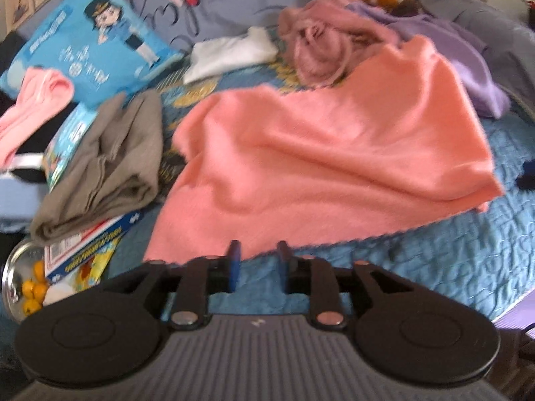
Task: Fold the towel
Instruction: 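Lay the salmon-pink blanket flat on the quilt and open the right tool, then grasp a blanket corner with the right tool and pull it to spread the blanket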
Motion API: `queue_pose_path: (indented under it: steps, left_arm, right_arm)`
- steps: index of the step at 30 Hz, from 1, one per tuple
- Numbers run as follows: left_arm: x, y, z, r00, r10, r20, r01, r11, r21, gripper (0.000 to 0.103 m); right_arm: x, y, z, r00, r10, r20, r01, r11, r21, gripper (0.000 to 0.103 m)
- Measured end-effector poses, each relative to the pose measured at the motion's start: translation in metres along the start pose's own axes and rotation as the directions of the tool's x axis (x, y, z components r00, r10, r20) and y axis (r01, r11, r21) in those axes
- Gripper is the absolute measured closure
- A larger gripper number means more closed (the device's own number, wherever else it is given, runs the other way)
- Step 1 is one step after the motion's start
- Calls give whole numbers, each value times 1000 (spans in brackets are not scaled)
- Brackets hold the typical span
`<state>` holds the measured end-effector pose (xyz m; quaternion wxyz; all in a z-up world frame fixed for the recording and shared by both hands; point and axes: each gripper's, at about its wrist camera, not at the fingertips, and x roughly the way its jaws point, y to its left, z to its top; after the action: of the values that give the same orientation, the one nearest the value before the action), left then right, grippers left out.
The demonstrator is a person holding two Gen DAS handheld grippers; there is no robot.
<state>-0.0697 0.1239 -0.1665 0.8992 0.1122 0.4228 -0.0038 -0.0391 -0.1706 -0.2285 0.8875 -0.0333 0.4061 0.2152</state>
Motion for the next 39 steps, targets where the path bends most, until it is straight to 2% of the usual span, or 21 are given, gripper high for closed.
queue_pose_path:
  steps: [3, 5, 6, 7, 8, 9, 11, 13, 14, 19, 21, 22, 25, 27, 29, 33, 35, 37, 39]
  left_arm:
    - [-8, -13, 7, 999, -22, 32, 21, 999, 30, 57]
    - [-13, -23, 10, 998, -32, 48, 30, 998, 58, 50]
    - [-16, -27, 12, 998, -38, 55, 34, 997, 69, 48]
    - [-18, -31, 13, 997, -45, 62, 40, 996, 79, 46]
    - [-21, -35, 15, 996, -51, 67, 45, 995, 88, 45]
    - [-22, -37, 15, 996, -56, 71, 50, 994, 94, 44]
    - [-23, -43, 17, 996, -58, 73, 50, 993, 104, 43]
    - [-24, -46, 17, 996, -54, 72, 45, 993, 113, 43]
    - [-24, -47, 17, 996, -52, 72, 43, 992, 116, 43]
    - [-23, -45, 16, 997, -51, 65, 44, 994, 104, 40]
    - [-21, -43, 15, 997, -50, 60, 44, 995, 95, 40]
    - [-20, -42, 15, 997, -50, 58, 44, 995, 89, 40]
    - [-18, -38, 13, 997, -60, 53, 56, 996, 72, 40]
    - [-16, -37, 12, 997, -58, 45, 55, 996, 67, 40]
    - [-15, -36, 11, 998, -52, 39, 50, 997, 65, 40]
    - [-11, -31, 10, 999, -35, 30, 34, 998, 48, 37]
    - [-9, -25, 9, 1000, -16, 25, 16, 999, 35, 34]
    - [-7, -19, 8, 1000, -7, 19, 7, 1000, 18, 33]
    - [-6, -15, 7, 1000, -7, 18, 7, 1000, 6, 33]
  right_arm:
    - [12, 5, 0, 1000, -1, 22, 1, 1000, 16, 65]
    - [25, 1, 5, 999, -1, 38, -3, 995, 100, 65]
    - [30, -3, 8, 998, 24, 50, -31, 988, 152, 66]
    - [34, -7, 11, 996, 55, 64, -67, 977, 204, 73]
    - [37, -9, 14, 997, 57, 59, -69, 972, 223, 83]
    - [39, -9, 18, 998, 50, 48, -60, 971, 232, 100]
    - [35, -10, 25, 999, 9, 51, -21, 972, 235, 100]
    - [12, -13, 34, 993, -62, 105, 37, 975, 220, 100]
    - [-3, -17, 39, 986, -86, 142, 54, 975, 218, 100]
    - [-74, -46, 50, 953, -236, 192, 207, 965, 161, 100]
    - [-87, -60, 43, 936, -311, 168, 286, 945, 158, 102]
    - [-86, -68, 37, 925, -356, 134, 336, 929, 154, 102]
    - [-74, -91, 16, 917, -399, -12, 393, 899, 195, 102]
    - [-68, -89, 10, 922, -385, -31, 383, 900, 211, 101]
    - [-62, -85, 4, 929, -367, -41, 367, 903, 226, 97]
    - [-48, -65, 17, 945, -327, 9, 321, 931, 174, 95]
    - [-41, -63, 30, 943, -329, 51, 317, 935, 160, 87]
    - [-33, -61, 44, 939, -331, 94, 315, 937, 148, 75]
    - [-26, -59, 58, 933, -332, 137, 314, 940, 136, 72]
